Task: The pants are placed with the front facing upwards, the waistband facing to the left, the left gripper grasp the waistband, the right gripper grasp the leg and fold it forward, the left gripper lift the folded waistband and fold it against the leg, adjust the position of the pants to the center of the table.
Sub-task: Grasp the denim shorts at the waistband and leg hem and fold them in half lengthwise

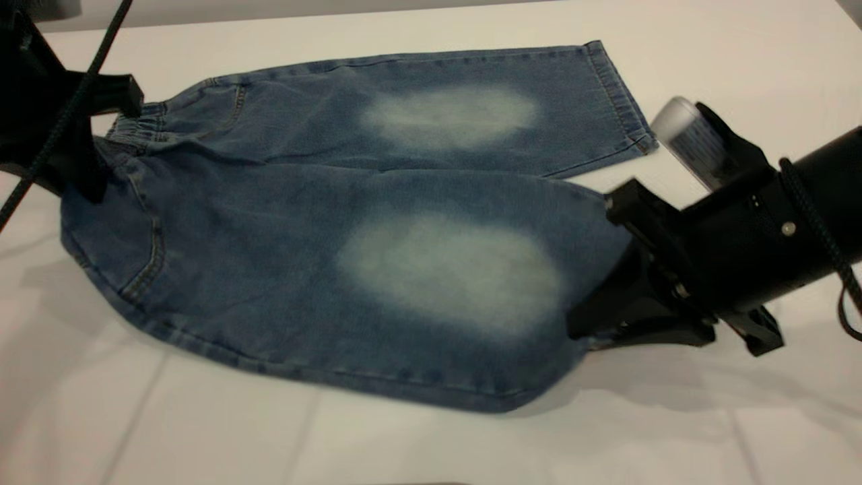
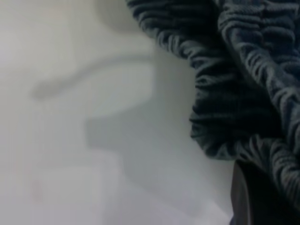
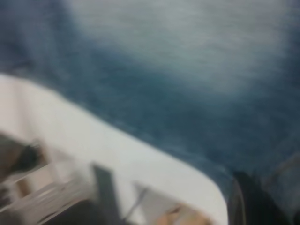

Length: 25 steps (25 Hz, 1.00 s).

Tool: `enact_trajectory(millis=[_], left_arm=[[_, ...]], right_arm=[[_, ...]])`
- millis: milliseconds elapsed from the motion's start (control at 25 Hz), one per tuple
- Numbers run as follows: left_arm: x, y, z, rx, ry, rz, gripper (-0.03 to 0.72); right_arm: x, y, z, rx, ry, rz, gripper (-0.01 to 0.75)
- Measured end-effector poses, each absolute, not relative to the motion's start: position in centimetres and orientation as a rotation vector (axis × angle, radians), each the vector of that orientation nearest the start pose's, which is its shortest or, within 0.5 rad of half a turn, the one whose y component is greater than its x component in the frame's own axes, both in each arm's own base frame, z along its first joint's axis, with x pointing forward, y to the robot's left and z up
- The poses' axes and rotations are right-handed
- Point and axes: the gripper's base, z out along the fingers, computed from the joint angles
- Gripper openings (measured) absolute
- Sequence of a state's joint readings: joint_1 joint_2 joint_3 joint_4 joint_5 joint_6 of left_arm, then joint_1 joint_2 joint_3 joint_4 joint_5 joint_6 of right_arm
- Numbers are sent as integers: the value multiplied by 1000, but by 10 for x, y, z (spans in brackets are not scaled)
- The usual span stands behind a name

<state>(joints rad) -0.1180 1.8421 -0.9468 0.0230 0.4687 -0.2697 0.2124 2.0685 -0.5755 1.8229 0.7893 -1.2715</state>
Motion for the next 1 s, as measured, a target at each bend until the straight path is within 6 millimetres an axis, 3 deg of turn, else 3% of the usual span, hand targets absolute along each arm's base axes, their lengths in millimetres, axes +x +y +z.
enact_trajectory(millis=[200, 440, 560, 760, 1000], left_arm=[[320, -37, 133, -162, 2906, -43, 69], [308, -36, 172, -94, 2865, -47, 69], [305, -36, 187, -84, 2826, -54, 69], [307, -37, 190, -120, 2792, -81, 69], [317, -41, 194, -323, 2658, -201, 69]], right_arm=[[249, 112, 86, 394, 2586, 1564, 33], [265, 87, 117, 615, 2397, 1739, 33], [284, 80, 126, 656, 2344, 1746, 33], [320, 77, 145, 647, 2296, 1682, 33], [360, 67, 159, 716, 2255, 1473, 33]])
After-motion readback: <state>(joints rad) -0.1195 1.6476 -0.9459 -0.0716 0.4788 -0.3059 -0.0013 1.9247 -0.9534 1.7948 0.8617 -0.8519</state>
